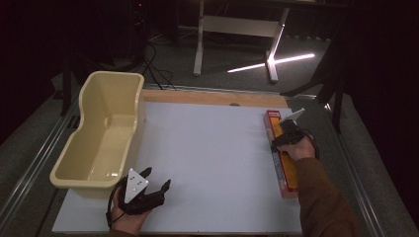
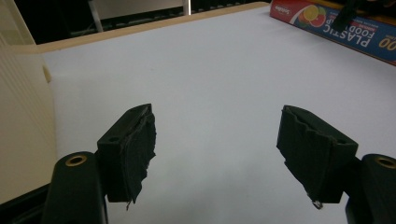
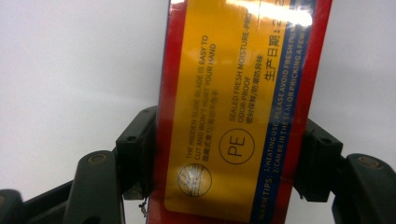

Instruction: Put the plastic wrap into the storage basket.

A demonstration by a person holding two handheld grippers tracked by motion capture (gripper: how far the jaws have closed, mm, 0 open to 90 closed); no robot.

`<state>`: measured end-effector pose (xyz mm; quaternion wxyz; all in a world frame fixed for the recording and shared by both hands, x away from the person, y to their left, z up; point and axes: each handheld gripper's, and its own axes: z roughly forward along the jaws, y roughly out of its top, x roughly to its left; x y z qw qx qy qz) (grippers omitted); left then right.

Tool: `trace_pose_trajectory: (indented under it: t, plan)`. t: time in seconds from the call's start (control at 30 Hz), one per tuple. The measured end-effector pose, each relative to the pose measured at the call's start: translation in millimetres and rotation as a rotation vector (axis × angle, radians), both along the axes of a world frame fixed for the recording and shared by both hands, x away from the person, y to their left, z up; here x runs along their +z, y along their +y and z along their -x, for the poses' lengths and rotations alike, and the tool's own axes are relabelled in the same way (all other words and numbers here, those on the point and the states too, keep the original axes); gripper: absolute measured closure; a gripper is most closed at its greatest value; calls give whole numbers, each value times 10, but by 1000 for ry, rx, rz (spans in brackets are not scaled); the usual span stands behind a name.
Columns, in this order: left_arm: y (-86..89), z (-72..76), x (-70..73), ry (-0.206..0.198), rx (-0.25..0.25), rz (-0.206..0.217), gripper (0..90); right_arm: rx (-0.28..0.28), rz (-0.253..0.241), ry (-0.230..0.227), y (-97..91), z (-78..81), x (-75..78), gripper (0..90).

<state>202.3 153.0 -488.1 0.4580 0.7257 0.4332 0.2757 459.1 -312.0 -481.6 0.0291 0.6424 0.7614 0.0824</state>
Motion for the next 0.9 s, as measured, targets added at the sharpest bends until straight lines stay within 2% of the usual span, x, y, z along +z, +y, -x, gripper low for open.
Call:
trace_pose_trajectory:
  t: [0.17, 0.3, 0.43, 0.53, 0.6, 0.77, 0.8, 0.9]
  plan:
    - [4, 0, 1, 0, 2, 2, 280, -57, 27, 52, 39, -44, 24, 384]
    - [6, -2, -1, 2, 3, 1, 280, -67, 54, 55, 85, -38, 34, 388]
    - [-2, 0, -1, 0, 2, -1, 280, -70, 51, 60, 107, 5, 42, 392]
    - [-4, 0, -1, 1, 2, -1, 280, -68, 17, 62, 112, 52, 51, 392]
    - [-4, -3, -3, 1, 0, -3, 280, -79, -25, 47, 122, 107, 68, 393]
    - [-22, -3, -5, 2, -5, -7, 280, -70, -64, 14, 221, 211, 122, 393]
    - [-23, -3, -6, 2, -5, -8, 280, -44, -112, -11, 301, 277, 161, 393]
    - [-22, -1, -5, 1, -4, -4, 280, -27, -189, -44, 438, 362, 234, 393]
